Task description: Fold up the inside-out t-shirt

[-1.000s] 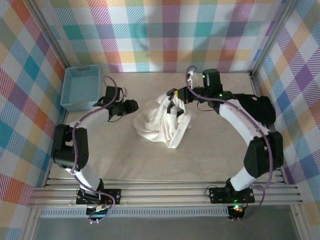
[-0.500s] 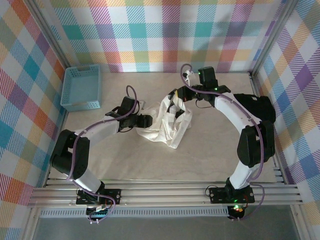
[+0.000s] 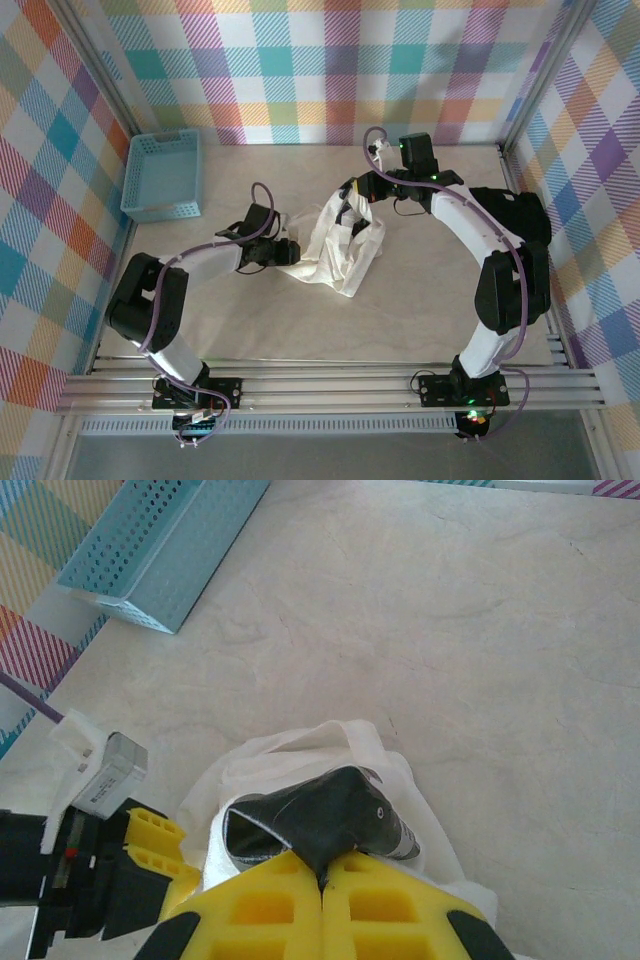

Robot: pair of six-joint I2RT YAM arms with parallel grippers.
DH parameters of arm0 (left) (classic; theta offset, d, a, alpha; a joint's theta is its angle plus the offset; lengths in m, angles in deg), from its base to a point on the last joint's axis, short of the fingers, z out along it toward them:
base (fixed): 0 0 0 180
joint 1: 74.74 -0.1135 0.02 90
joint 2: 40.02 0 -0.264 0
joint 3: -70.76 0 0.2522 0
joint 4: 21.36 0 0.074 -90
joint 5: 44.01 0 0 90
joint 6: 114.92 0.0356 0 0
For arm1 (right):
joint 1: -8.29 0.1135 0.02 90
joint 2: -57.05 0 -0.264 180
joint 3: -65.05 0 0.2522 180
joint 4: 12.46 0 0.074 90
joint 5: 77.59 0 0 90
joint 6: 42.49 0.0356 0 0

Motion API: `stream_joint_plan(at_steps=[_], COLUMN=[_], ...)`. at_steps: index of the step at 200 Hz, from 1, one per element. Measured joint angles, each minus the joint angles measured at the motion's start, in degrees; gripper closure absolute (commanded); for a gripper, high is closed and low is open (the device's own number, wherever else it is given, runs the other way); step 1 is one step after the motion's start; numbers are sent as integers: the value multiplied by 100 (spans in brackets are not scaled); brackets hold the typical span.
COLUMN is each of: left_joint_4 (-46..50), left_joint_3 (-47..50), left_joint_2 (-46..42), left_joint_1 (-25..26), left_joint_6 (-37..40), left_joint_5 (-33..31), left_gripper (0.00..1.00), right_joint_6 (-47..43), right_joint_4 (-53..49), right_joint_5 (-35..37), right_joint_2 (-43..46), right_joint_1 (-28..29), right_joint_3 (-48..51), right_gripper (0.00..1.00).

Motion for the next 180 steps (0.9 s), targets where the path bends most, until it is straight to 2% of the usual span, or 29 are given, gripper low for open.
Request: stream_joint_plan(at_steps=[50,83,95,117,132,152,180], left_joint_4=[-39,0,-57,-378,-616,-809,-868], left_joint_3=[-269,-258,-208,-48,11,13,15], left_joint_2=[74,-446,-874,-1746,-2184,-2479,-2544], left_joint_1=[0,0,-17,-20,-20,-20,-20], left_joint_6=[37,22,-55,-382,-673,-1038,-1338], left_joint_5=[83,186,264,361,358,354,289], left_gripper=[91,97,100,100,100,100,100], right_joint_6=[-24,-79,-105,-146,-164,-140,125], right_joint_4=[0,-227,-420,-933,-1064,-1012,-984], right_joint_5=[2,72,166,553,960,1427,1593], right_joint_2=[-7,-219,-466,-1209,-1447,-955,619], right_joint_1=[0,0,2,42,72,76,157], right_joint_3=[-2,-330,-750,-2000,-2361,-1478,649], right_gripper=[100,100,89,60,48,35,30])
